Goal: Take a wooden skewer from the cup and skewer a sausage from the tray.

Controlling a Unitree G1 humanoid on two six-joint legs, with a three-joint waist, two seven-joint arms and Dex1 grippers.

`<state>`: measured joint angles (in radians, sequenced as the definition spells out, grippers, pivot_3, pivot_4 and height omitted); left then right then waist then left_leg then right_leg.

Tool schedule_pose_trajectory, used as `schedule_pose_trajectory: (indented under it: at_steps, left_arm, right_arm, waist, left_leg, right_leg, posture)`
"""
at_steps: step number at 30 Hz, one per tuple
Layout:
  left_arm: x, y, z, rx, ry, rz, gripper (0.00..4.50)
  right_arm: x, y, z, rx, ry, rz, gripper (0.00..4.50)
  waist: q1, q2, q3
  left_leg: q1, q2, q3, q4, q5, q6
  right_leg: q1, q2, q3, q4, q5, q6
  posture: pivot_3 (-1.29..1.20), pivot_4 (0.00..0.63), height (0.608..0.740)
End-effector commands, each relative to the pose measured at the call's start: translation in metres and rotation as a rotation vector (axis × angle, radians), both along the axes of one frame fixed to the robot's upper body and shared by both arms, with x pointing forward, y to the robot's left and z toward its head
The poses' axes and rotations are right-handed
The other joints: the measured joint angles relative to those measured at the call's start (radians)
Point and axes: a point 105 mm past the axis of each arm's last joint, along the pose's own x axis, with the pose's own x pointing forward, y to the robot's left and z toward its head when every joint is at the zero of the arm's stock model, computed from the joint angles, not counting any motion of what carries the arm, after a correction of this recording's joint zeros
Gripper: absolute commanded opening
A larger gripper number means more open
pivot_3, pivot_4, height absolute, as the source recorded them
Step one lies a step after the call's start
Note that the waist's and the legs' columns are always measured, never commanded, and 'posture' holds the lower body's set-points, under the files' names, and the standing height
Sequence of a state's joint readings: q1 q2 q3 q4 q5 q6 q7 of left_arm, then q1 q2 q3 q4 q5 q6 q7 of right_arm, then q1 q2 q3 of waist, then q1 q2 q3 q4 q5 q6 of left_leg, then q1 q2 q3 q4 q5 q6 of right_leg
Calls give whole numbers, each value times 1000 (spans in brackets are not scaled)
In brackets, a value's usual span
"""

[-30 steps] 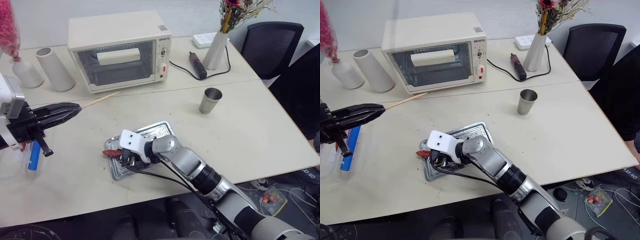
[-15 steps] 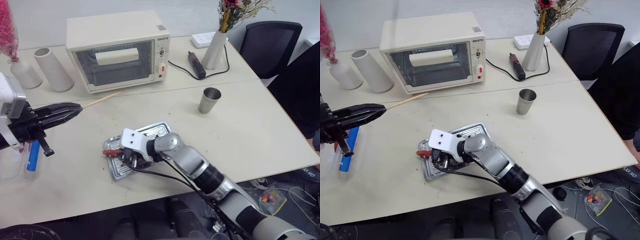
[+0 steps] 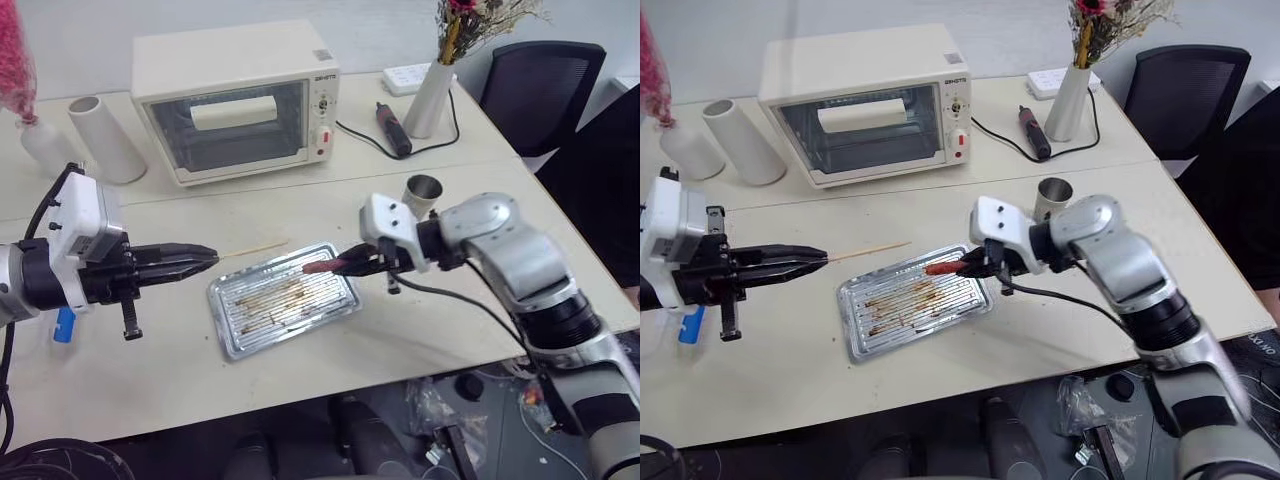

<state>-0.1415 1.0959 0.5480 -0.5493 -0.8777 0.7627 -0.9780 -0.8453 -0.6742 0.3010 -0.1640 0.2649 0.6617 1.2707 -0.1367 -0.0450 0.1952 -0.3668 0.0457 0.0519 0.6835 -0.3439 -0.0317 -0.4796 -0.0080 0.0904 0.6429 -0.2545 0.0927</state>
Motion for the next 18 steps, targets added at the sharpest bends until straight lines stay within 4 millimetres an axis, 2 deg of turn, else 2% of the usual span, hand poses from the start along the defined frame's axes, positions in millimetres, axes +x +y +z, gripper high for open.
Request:
schedule_pose_trajectory:
  at_steps: [1,12,18]
  left_arm:
    - [-11,-8,5,28,-16,-55,0]
    - [-12,-10,-5,32,4,-65,0]
    - [-9,-10,-9,39,5,-59,0]
  right_arm:
    - [-9,-5,20,18,-31,30,152]
    - [-3,-11,30,28,-61,-17,152]
    - [-7,-9,34,40,-66,-11,152]
  waist:
    - [0,0,0]
    - [3,0,0]
    - [3,0,0]
  left_leg:
    - [0,0,0,0,0,0]
    - [0,-1,0,0,1,1]
    - [0,-1,0,0,1,1]
  right_leg:
    - [0,0,0,0,0,0]
    - [0,-1,0,1,0,0]
    - [0,-1,0,1,0,0]
  posture:
    - [0,150,740]
    - [0,150,740]
    - [0,150,740]
